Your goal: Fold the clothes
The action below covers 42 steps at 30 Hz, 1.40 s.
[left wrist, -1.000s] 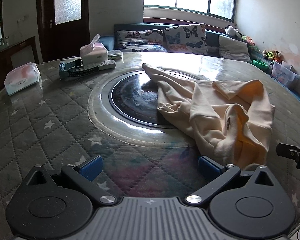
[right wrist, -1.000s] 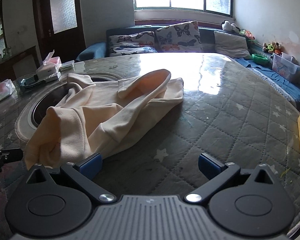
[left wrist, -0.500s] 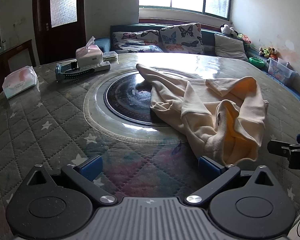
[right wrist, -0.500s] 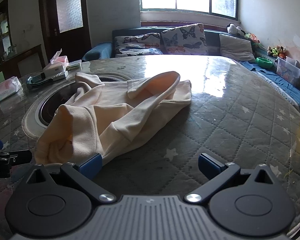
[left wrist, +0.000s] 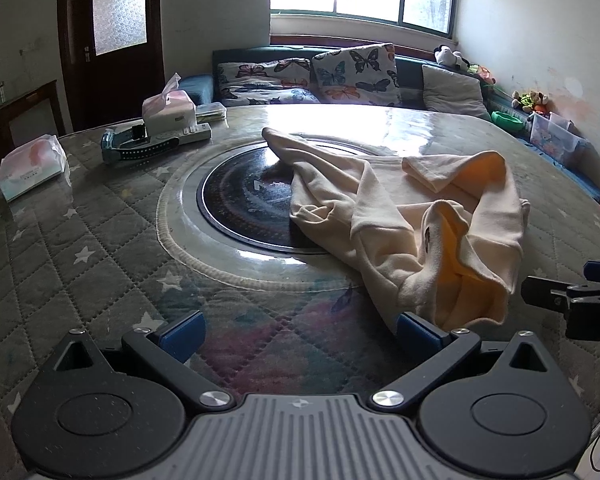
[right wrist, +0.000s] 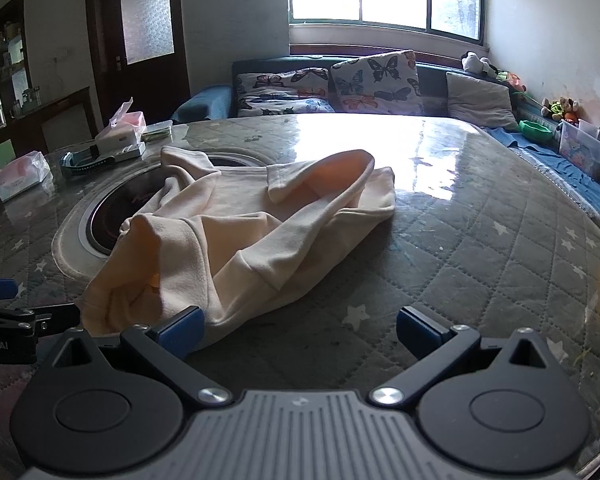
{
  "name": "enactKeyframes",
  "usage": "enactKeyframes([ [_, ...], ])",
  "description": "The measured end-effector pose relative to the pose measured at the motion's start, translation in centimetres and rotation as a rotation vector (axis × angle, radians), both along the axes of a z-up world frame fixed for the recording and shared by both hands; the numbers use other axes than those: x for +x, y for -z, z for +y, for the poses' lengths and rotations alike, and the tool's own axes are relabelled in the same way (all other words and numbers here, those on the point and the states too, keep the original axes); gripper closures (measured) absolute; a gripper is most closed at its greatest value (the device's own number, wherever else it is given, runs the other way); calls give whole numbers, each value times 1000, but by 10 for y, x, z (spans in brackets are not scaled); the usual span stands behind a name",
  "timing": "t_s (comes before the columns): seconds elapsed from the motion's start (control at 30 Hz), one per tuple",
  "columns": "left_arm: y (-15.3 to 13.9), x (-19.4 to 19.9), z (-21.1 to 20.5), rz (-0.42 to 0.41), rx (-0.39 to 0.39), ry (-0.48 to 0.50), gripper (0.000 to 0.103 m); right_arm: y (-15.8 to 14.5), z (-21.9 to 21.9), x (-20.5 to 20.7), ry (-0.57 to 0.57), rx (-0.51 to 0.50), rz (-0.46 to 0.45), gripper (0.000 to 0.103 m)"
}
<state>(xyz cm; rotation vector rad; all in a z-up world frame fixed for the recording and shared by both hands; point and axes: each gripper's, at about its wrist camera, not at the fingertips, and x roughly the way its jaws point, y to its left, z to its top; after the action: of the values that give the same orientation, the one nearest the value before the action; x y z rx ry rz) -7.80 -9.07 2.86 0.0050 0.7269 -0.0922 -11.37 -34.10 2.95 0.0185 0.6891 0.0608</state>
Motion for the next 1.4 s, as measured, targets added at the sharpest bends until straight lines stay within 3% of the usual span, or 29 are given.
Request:
enactKeyframes([
  [0.93, -10, 26, -2, 4, -8, 9, 0, -6, 12, 24, -22, 0, 9, 0],
  [1.4, -28, 55, -3, -15, -12, 16, 0, -16, 2, 50, -22, -19, -9, 1],
])
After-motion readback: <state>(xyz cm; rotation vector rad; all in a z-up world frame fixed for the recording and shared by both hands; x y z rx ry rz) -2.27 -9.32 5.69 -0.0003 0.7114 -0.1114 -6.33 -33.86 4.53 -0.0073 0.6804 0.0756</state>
